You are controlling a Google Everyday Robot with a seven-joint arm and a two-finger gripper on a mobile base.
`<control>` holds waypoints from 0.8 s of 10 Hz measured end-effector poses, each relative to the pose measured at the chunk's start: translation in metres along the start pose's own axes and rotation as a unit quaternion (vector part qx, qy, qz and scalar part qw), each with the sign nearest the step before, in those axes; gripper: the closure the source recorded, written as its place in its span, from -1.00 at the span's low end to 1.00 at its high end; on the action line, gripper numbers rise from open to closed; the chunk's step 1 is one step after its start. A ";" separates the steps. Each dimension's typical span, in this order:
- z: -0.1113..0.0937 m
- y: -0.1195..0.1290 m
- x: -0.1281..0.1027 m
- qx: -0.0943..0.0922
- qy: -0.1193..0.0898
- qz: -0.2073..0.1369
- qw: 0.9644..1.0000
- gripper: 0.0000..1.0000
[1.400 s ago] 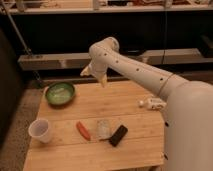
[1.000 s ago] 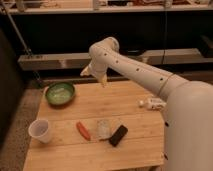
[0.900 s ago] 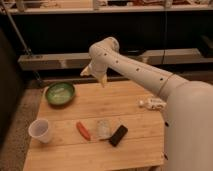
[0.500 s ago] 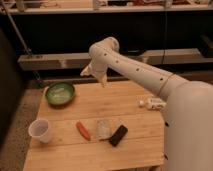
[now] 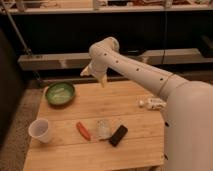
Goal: Pick up the ceramic bowl
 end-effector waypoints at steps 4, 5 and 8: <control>0.041 -0.019 -0.001 0.040 0.013 -0.032 0.999 -0.60; 0.051 -0.024 -0.004 0.050 0.012 -0.042 0.998 -0.60; 0.072 -0.037 -0.010 0.068 0.014 -0.065 0.995 -0.60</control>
